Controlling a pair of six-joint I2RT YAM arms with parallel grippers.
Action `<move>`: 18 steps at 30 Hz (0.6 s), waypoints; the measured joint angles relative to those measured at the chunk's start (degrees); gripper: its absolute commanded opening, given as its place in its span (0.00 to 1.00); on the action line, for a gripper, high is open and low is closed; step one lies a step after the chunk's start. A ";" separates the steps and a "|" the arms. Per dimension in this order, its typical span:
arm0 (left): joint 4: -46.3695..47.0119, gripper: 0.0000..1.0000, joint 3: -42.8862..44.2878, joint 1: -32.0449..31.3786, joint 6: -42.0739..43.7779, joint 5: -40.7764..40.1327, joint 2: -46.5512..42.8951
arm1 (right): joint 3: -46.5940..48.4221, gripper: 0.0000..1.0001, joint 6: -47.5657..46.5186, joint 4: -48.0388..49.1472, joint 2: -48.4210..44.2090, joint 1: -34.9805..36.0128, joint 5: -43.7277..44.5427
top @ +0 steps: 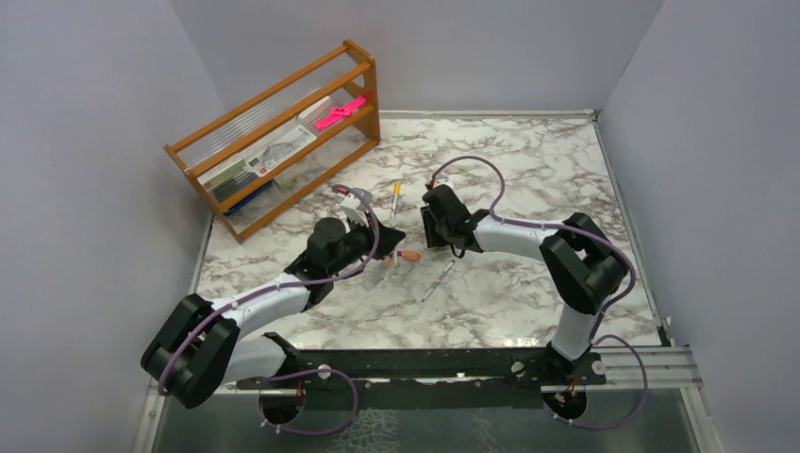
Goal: Insert the pens into the pen caps
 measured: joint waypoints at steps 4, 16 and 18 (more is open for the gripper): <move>0.00 0.00 0.00 0.00 0.02 -0.11 0.00 | 0.59 0.34 -0.09 -0.50 0.31 0.66 0.26; 0.04 0.00 -0.02 0.00 -0.13 -0.94 -0.04 | 1.51 0.01 0.63 -0.63 1.70 0.90 0.22; 0.33 0.00 -0.28 0.00 -0.48 -1.07 -0.20 | 1.51 0.01 0.94 -0.50 1.60 0.92 0.20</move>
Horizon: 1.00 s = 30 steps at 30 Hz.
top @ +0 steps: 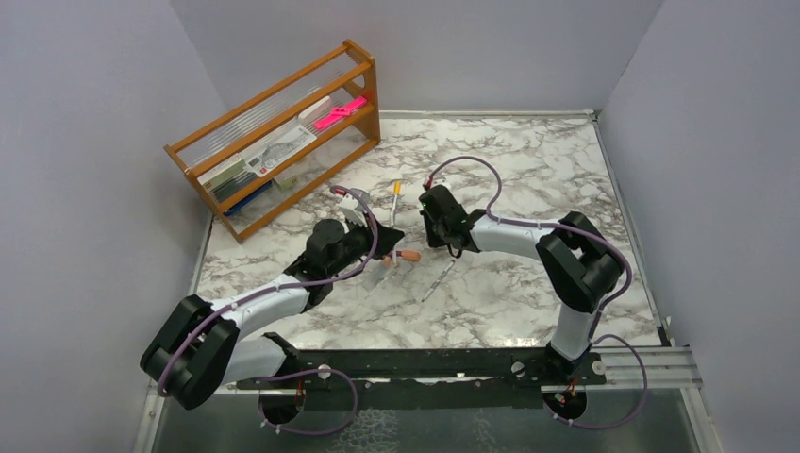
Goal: Insert the pens into the pen caps
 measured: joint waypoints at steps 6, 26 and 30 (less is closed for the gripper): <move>6.21 0.00 -3.39 0.02 -3.74 1.46 0.13 | -4.76 0.01 1.62 2.34 -5.51 0.00 -2.12; 51.28 0.00 -6.23 -3.32 -27.71 16.61 26.18 | -18.21 0.01 10.16 29.70 -34.32 -0.09 -11.54; 51.82 0.00 -4.79 -4.70 -28.20 17.07 26.23 | -18.21 0.01 10.10 30.77 -34.32 -0.09 -12.66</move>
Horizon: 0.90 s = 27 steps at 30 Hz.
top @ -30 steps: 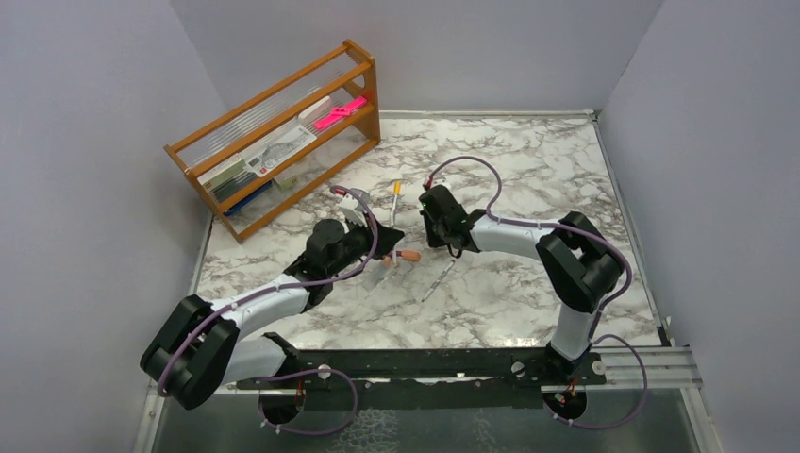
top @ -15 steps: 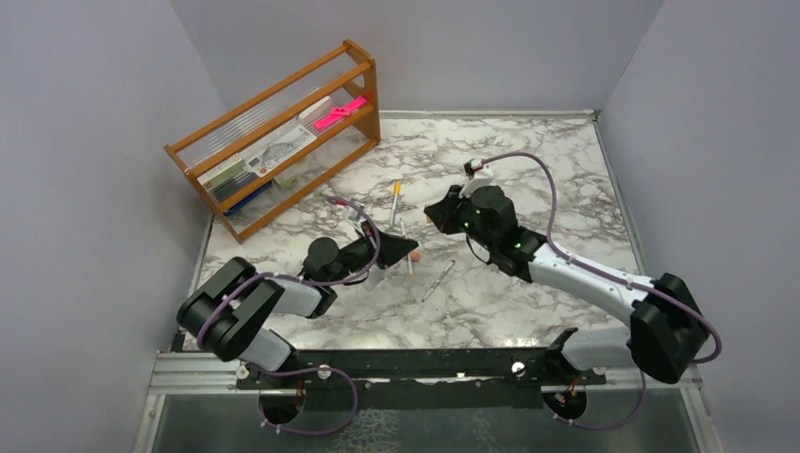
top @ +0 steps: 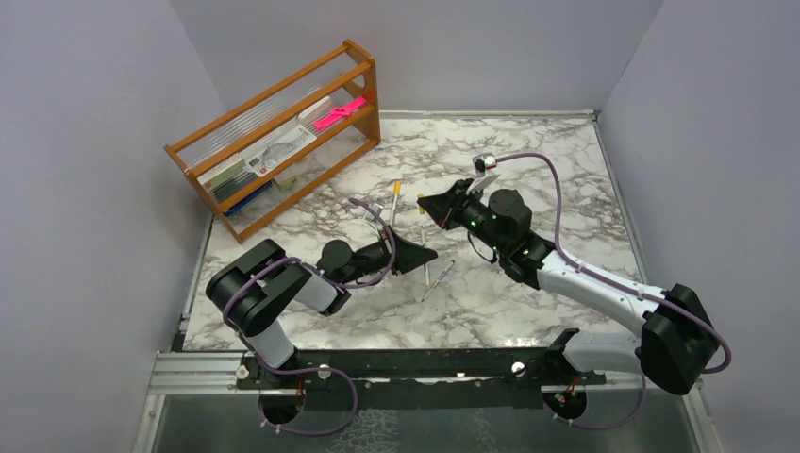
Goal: Insert the pens into the pen caps
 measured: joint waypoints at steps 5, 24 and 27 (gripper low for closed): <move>0.02 0.00 0.81 -0.66 -0.17 0.07 0.37 | -0.37 0.01 0.00 0.72 -0.09 0.00 -0.76; 0.13 0.00 0.81 -0.74 0.31 0.02 0.50 | -4.70 0.01 0.13 1.03 -1.88 0.00 -1.38; 0.13 0.00 0.81 -0.74 0.42 0.02 0.50 | -4.81 0.01 0.44 1.09 -1.88 0.00 -1.75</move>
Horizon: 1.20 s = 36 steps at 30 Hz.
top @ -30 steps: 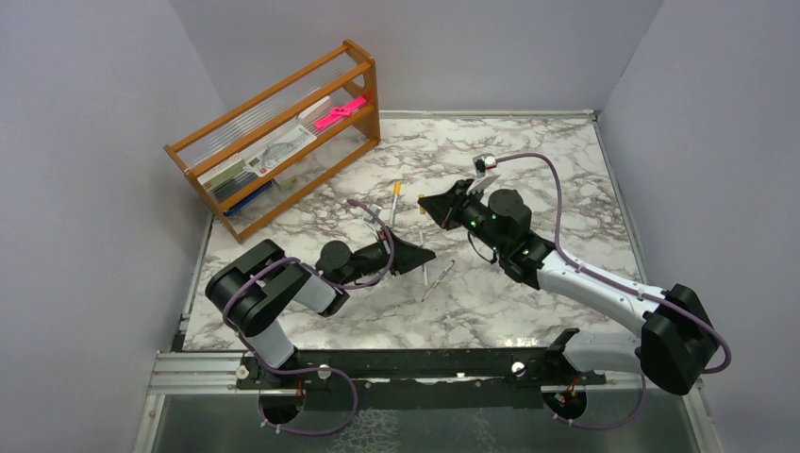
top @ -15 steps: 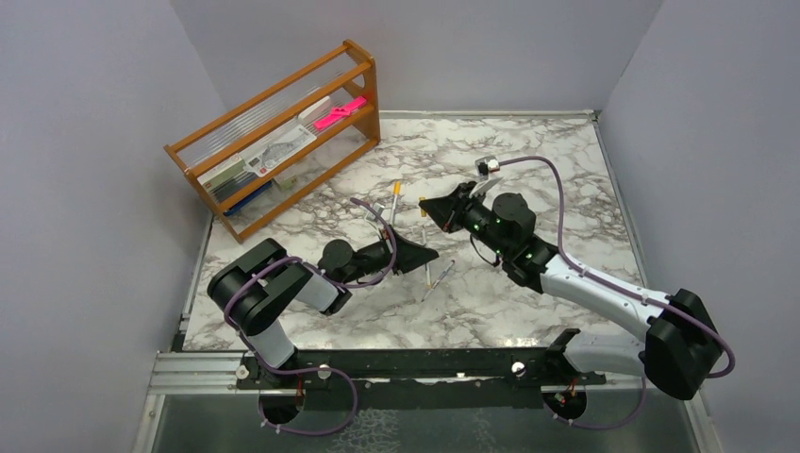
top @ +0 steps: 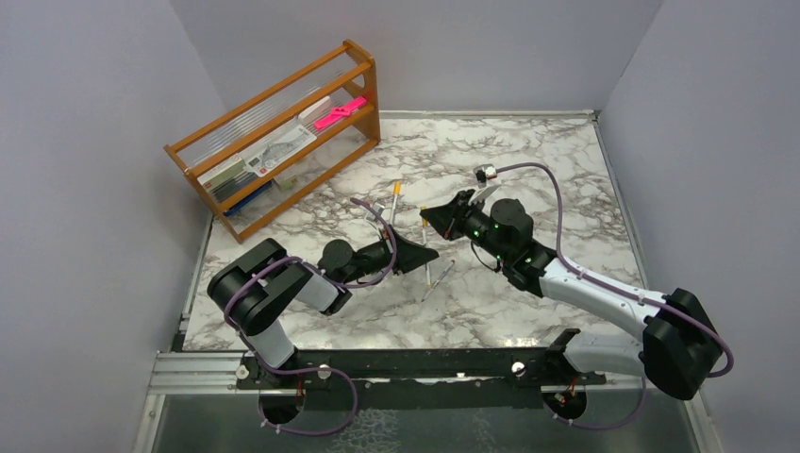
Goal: Insert the pens into the pen caps
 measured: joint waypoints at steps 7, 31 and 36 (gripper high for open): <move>0.02 0.00 0.00 0.00 0.15 0.00 0.00 | 0.00 0.01 0.00 0.24 -0.37 0.00 -0.50; 0.15 0.00 0.00 0.00 0.90 0.00 1.09 | -0.76 0.02 -0.44 3.13 -0.42 0.00 -3.39; 0.17 0.00 0.00 0.00 0.87 0.00 1.33 | -1.33 0.01 -0.44 3.28 -0.42 0.00 -3.58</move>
